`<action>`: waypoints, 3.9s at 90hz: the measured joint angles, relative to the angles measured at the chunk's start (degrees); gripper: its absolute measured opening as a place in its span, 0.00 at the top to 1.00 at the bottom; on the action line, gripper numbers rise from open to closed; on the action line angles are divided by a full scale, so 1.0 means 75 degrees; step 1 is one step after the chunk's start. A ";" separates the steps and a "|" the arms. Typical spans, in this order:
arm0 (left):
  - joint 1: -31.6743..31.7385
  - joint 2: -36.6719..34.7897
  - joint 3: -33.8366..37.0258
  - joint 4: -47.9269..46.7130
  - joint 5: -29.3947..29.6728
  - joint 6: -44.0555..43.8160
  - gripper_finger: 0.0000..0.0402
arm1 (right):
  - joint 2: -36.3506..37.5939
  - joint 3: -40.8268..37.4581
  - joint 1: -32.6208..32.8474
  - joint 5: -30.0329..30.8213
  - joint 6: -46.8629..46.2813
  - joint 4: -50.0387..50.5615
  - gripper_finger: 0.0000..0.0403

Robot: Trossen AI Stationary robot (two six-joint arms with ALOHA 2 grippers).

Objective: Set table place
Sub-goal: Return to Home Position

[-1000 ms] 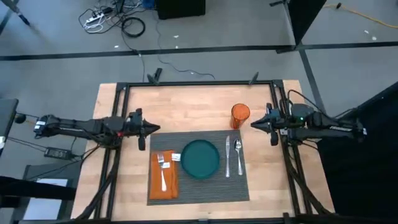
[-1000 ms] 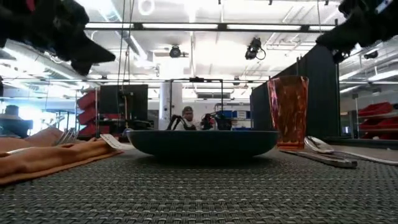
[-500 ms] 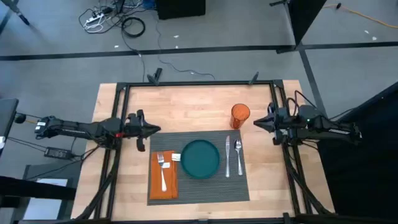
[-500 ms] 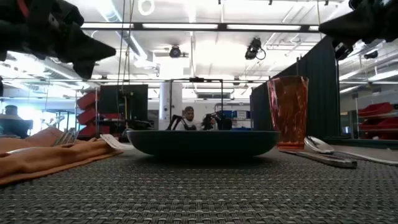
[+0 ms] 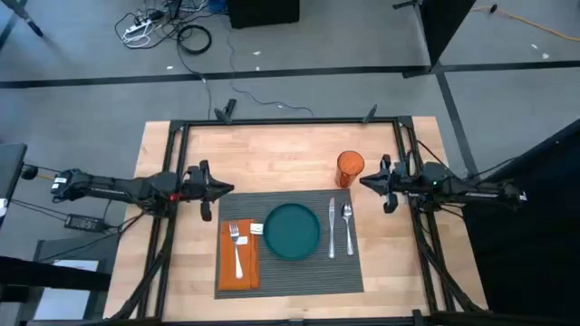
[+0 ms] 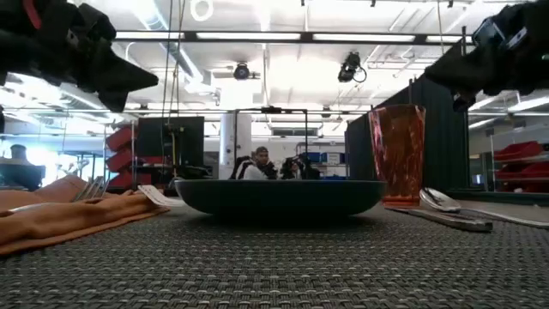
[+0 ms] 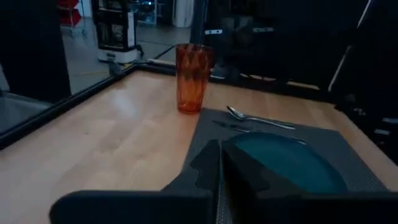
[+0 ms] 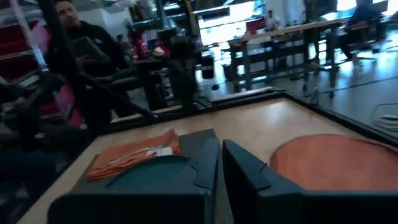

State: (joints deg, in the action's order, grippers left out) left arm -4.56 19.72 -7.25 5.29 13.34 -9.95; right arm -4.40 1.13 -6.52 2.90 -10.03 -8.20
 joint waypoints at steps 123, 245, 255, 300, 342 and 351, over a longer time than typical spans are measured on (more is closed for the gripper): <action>0.0076 -0.2602 0.0906 0.0106 -0.0702 0.0641 1.00 | -0.0009 -0.0086 0.0061 -0.0012 0.0124 0.0260 1.00; 0.0076 -0.2599 0.0909 0.0346 -0.0731 0.0637 1.00 | -0.0010 -0.0089 0.0061 0.0000 0.0135 0.0247 1.00; 0.0074 -0.2597 0.0909 0.0348 -0.0731 0.0637 1.00 | -0.0009 -0.0092 0.0061 0.0000 0.0135 0.0249 1.00; 0.0075 -0.2596 0.0909 0.0348 -0.0731 0.0637 1.00 | -0.0009 -0.0092 0.0061 0.0000 0.0135 0.0247 1.00; 0.0074 -0.2596 0.0909 0.0348 -0.0728 0.0635 1.00 | -0.0009 -0.0092 0.0058 -0.0001 0.0132 0.0247 1.00; 0.0073 -0.2596 0.0909 0.0348 -0.0728 0.0634 1.00 | -0.0009 -0.0092 0.0058 0.0000 0.0135 0.0247 1.00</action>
State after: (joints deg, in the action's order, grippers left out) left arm -4.01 0.25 -0.43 7.90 7.88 -5.19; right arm -4.47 0.45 -6.09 2.90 -9.02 -6.35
